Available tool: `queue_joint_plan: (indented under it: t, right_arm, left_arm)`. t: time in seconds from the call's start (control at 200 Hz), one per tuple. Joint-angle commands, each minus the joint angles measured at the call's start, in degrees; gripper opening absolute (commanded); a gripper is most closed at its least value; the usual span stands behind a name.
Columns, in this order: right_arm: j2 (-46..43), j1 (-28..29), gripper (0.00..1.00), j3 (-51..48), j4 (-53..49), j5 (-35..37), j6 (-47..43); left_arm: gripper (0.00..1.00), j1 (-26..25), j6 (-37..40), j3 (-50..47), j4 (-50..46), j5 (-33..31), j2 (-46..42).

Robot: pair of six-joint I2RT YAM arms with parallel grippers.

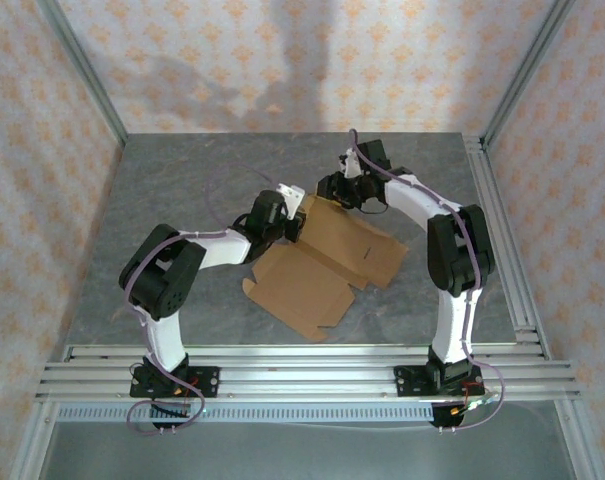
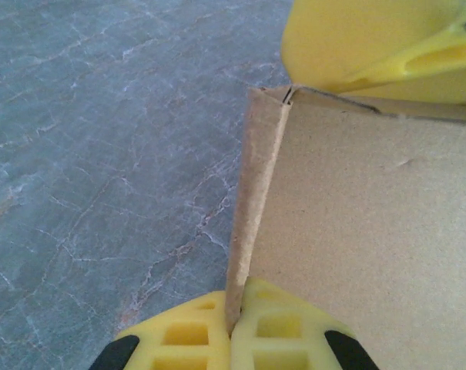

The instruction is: Fold the paper box

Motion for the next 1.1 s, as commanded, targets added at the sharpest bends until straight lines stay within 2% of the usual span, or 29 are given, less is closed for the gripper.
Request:
queue_joint_plan:
  t: [0.0, 0.44, 0.611, 0.806, 0.961, 1.096]
  right_arm:
    - [-3.0, 1.8, 0.41, -2.2, -0.1, -2.3, -0.2]
    - [-3.6, 3.6, 0.38, -0.4, -5.0, -0.2, -5.4]
    - [-4.6, 3.7, 0.38, 0.0, -5.0, 0.3, -5.5]
    - [-9.3, 3.0, 0.56, -1.8, -3.7, 5.9, -7.2]
    - [-12.6, 1.3, 0.59, -4.3, -2.2, 9.5, -6.4]
    - [-19.3, 1.5, 0.61, -9.0, 0.5, 13.1, -17.2]
  left_arm:
    - [0.04, -0.7, -1.7, 2.8, 2.8, -1.6, 0.0]
    - [0.06, -1.3, -2.5, 4.2, 2.6, -2.0, 1.0]
    - [0.01, -1.2, -2.9, 4.7, 3.0, -1.3, 1.1]
    - [0.0, -1.2, -1.9, 3.7, 5.5, -1.6, 0.6]
    - [0.0, -1.2, -1.3, 3.6, 5.7, -2.4, 0.4]
    - [0.0, -1.2, -0.9, 4.2, 4.6, -2.6, 0.0]
